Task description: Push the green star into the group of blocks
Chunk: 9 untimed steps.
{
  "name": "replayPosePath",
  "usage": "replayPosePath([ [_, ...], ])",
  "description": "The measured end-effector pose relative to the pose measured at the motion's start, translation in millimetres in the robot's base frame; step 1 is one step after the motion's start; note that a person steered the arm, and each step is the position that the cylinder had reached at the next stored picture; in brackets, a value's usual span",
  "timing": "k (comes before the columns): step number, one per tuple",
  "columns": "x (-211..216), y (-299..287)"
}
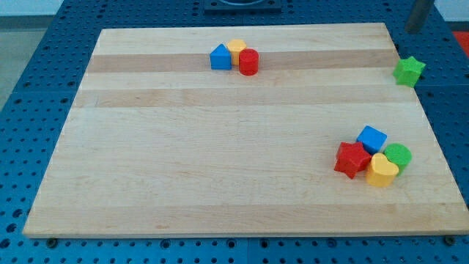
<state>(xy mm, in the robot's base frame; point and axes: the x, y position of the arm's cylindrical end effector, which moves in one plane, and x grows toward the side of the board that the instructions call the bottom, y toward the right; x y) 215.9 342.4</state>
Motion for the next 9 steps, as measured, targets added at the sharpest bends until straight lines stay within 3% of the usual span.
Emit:
replayPosePath([
  [1, 5.5, 3.1],
  [2, 52.5, -0.9],
  [3, 136.9, -25.0],
  [4, 151.1, -25.4],
  [7, 158.3, -64.9],
  [8, 156.6, -42.2],
  [9, 111.0, -27.3],
])
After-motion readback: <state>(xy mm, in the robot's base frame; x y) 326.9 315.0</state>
